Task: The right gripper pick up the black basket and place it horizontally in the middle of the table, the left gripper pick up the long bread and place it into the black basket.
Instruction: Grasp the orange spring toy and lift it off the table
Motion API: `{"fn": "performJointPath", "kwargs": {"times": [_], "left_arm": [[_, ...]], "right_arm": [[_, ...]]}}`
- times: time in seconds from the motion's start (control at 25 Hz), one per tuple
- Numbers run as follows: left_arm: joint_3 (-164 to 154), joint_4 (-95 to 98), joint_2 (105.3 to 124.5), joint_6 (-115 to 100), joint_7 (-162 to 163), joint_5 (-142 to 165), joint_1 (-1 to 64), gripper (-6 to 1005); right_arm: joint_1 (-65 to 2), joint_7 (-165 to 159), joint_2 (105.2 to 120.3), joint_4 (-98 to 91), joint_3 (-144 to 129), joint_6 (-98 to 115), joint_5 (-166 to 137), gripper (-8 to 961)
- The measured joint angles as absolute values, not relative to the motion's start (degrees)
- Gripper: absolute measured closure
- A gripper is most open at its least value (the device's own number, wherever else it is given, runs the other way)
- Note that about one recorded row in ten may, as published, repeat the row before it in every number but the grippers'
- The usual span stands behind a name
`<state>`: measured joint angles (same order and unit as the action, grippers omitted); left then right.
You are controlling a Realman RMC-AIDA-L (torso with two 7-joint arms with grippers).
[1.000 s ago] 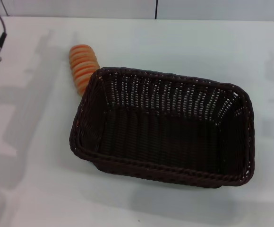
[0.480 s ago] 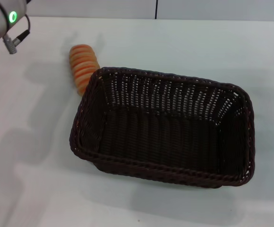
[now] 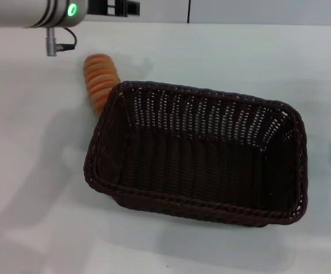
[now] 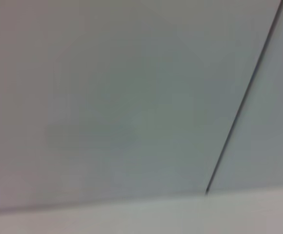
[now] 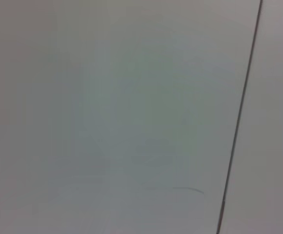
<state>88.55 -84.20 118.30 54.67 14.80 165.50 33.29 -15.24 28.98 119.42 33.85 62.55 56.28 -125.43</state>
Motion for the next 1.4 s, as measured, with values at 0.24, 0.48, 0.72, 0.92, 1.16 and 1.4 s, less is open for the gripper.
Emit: {"fn": "performJointPath", "kwargs": {"times": [0.24, 0.48, 0.72, 0.92, 1.16, 1.4], "left_arm": [[92.51, -68.92, 117.97, 60.23, 15.96, 165.56, 44.56, 215], [96.91, -60.8, 117.17, 60.06, 18.2, 165.68, 49.76, 207], [97.96, -58.77, 116.1, 61.91, 20.3, 165.77, 50.85, 201], [98.85, -57.83, 116.03, 64.7, 22.21, 165.67, 50.89, 202], [100.99, -56.26, 117.58, 65.22, 23.32, 165.56, 51.64, 202], [100.78, -52.58, 117.81, 63.21, 23.38, 165.57, 53.47, 201]], "right_arm": [[-16.17, 28.46, 118.99, 33.37, 61.99, 56.42, -125.89, 582], [-16.85, 28.46, 118.72, 33.01, 61.81, 56.23, -125.99, 582], [-17.37, 28.47, 118.34, 32.99, 61.81, 56.48, -126.04, 582], [-17.57, 28.63, 117.81, 33.54, 62.07, 56.52, -126.04, 582], [-17.61, 28.77, 117.47, 33.66, 61.85, 56.52, -126.04, 582], [-17.66, 28.56, 117.41, 33.69, 61.77, 57.09, -126.61, 582]]}}
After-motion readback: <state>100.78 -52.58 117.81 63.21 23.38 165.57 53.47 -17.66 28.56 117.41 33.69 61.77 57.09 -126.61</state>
